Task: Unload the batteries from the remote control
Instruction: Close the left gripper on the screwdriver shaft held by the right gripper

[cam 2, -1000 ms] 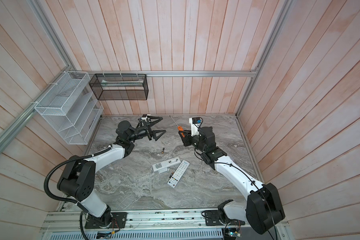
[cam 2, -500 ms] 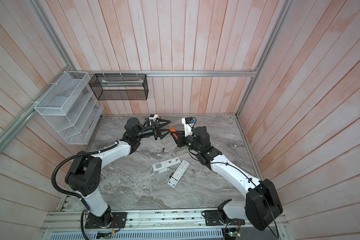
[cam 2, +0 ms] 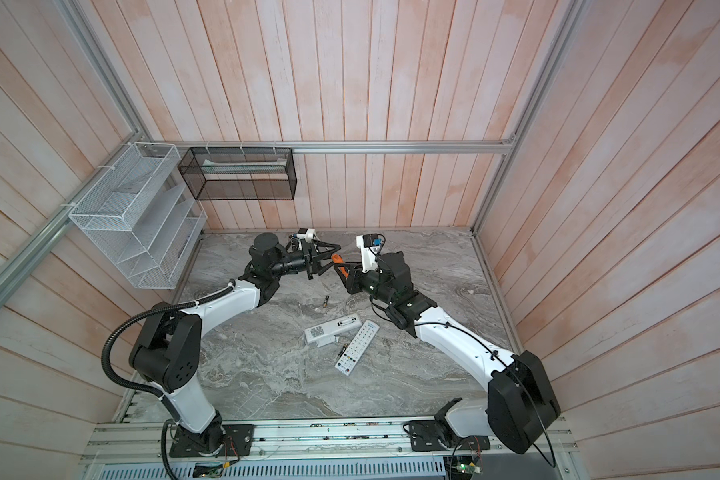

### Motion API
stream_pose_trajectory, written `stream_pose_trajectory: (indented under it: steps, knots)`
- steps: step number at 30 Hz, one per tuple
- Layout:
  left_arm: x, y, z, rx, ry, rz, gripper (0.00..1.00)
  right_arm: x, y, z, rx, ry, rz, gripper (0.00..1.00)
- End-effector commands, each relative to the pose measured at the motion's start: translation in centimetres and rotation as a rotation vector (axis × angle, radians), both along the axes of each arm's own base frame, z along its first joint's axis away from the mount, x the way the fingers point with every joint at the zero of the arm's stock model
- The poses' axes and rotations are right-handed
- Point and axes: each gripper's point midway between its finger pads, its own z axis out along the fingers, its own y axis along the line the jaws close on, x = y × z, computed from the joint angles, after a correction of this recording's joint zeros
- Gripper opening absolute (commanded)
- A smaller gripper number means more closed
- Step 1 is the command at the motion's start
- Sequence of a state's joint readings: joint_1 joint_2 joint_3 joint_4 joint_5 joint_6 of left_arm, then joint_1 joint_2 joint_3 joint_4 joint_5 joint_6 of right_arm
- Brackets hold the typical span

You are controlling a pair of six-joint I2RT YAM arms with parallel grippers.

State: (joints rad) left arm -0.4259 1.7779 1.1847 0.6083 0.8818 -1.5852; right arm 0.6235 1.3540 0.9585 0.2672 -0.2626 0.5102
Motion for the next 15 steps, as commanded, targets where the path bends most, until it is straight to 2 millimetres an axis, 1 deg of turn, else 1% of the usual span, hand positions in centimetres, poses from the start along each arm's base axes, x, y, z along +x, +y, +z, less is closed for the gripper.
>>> stream_pose_trajectory:
  steps: [1, 4, 7, 10, 15]
  knots:
    - [-1.24, -0.55, 0.44, 0.02, -0.015, -0.055, 0.42, 0.21, 0.78, 2.37, 0.044, -0.045, 0.005, 0.0]
    - [-1.26, -0.6, 0.56, 0.025, -0.019, -0.061, 0.42, 0.3, 0.89, 2.19, 0.043, -0.037, 0.003, 0.0]
    - [-1.32, -0.66, 0.54, 0.034, -0.018, -0.068, 0.36, 0.42, 0.96, 1.84, 0.036, -0.027, -0.004, 0.0]
    - [-1.41, -0.67, 0.52, 0.039, -0.018, -0.073, 0.28, 0.48, 1.06, 1.68, 0.036, -0.021, -0.002, 0.0]
    - [-1.44, -0.68, 0.48, 0.041, -0.015, -0.075, 0.18, 0.44, 1.3, 1.53, 0.032, -0.015, 0.004, 0.0]
